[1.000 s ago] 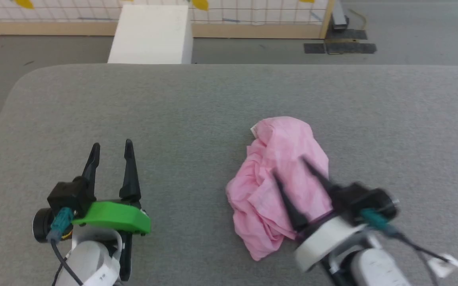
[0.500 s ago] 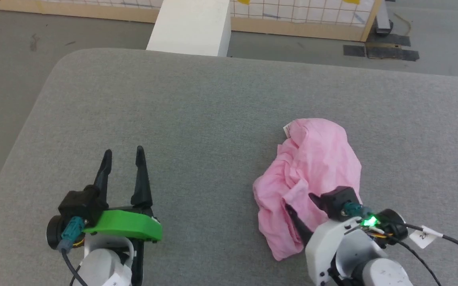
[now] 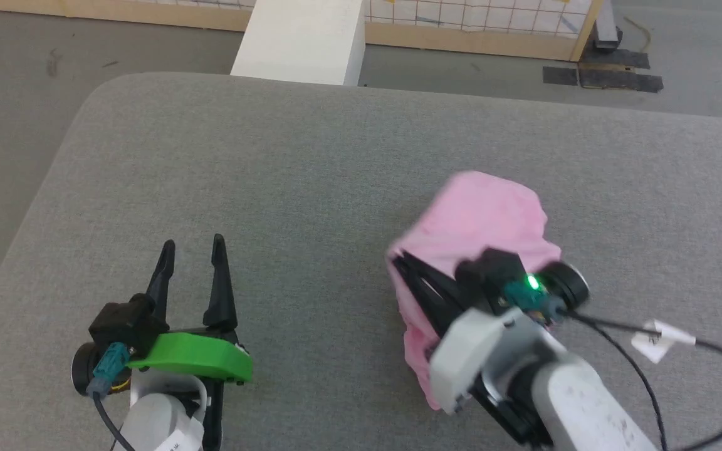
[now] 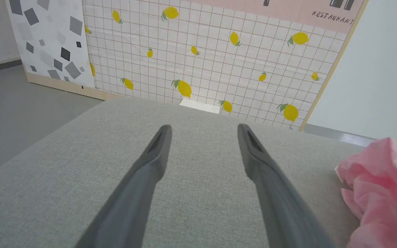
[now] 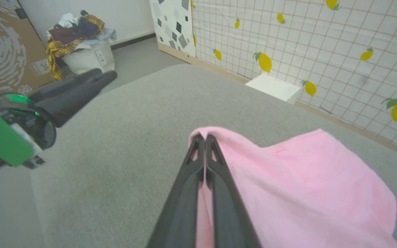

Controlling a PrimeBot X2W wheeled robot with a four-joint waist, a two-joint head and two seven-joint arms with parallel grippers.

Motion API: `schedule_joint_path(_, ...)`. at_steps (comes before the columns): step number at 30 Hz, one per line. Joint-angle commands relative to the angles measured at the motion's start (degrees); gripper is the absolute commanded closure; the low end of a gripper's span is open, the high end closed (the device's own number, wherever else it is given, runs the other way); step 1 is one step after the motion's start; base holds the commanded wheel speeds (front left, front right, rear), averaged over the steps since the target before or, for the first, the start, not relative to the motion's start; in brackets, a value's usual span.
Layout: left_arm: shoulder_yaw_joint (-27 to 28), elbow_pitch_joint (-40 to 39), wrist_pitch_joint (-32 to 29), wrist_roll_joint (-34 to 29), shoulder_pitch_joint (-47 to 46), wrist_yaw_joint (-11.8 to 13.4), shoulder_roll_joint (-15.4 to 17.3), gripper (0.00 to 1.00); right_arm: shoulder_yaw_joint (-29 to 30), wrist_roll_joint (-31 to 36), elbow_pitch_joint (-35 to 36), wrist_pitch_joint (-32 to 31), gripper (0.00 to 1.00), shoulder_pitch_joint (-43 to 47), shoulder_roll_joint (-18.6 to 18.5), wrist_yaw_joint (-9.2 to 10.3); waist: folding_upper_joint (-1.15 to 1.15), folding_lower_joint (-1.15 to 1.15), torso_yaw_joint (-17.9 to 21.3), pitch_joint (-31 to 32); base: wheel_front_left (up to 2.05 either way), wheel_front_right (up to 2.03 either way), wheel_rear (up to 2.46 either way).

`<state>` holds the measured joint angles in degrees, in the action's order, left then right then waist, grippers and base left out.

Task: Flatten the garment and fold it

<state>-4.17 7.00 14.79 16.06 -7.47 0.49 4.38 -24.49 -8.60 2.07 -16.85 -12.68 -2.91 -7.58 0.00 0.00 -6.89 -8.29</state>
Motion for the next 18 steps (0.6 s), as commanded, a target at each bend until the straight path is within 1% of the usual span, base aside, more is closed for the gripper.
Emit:
schedule_joint_path(1, 0.4, 0.2, 0.2, -0.5, -0.5, -0.4, -0.2, 0.0, -1.7, -2.1, 0.8, 0.9, 1.0, -3.6, 0.0, 0.09, 0.0, 0.0, 0.5, -0.1, 0.0, 0.0, 0.0)
schedule_joint_path(3, 0.9, 0.4, 0.2, -0.7, -0.7, -0.7, -0.3, 0.0, -3.6, -3.0, 1.2, 1.8, 1.0, -8.2, 0.0, 0.09, 0.0, 0.0, 0.8, -0.1, 0.0, 0.0, 0.0)
schedule_joint_path(5, 1.1, 0.5, 0.2, -0.9, -0.8, -0.9, -0.4, 0.0, -4.2, -4.7, 2.0, 3.4, 1.0, -12.4, 0.0, 0.09, 0.0, 0.0, 1.1, 0.0, 0.0, 0.0, 0.0)
schedule_joint_path(7, 1.2, 0.7, 0.2, -1.2, -0.9, -1.2, -0.4, 0.0, -3.3, -6.3, 2.9, 5.3, 1.0, -15.8, 0.0, 0.09, 0.0, 0.0, 1.1, 0.2, 0.0, 0.0, 0.0)
schedule_joint_path(9, 1.2, 0.8, 0.2, -1.4, -1.0, -1.3, -0.5, 0.0, -1.0, -8.5, 4.1, 7.6, 1.0, -18.0, 0.0, 0.09, 0.0, 0.0, 1.1, 0.3, 0.0, 0.0, 0.0)
schedule_joint_path(11, 1.2, 0.6, 0.2, -1.6, -0.9, -1.3, -0.6, 0.0, 2.4, -10.6, 5.4, 9.9, 1.0, -19.3, 0.0, 0.09, 0.0, 0.0, 1.1, 0.4, 0.0, 0.0, 0.0)
schedule_joint_path(14, 1.4, 0.7, 0.2, -1.7, -0.9, -1.6, -0.7, 0.0, 10.2, -9.7, 5.7, 11.2, 1.0, -18.7, 0.0, 0.09, 0.0, 0.0, 1.0, 0.3, 0.0, 0.0, 0.0)
schedule_joint_path(15, 1.4, 0.8, 0.2, -1.7, -0.9, -1.6, -0.8, 0.0, 12.7, -8.6, 5.0, 10.6, 1.0, -17.9, 0.0, 0.09, 0.0, 0.0, 1.0, 0.3, 0.0, 0.0, 0.0)
schedule_joint_path(18, 1.4, 0.9, 0.2, -1.8, -0.9, -1.8, -0.9, 0.0, 23.0, -1.1, 0.7, 7.3, 1.0, -13.9, 0.0, 0.09, 0.0, 0.0, 0.8, 0.0, 0.0, 0.0, 0.0)
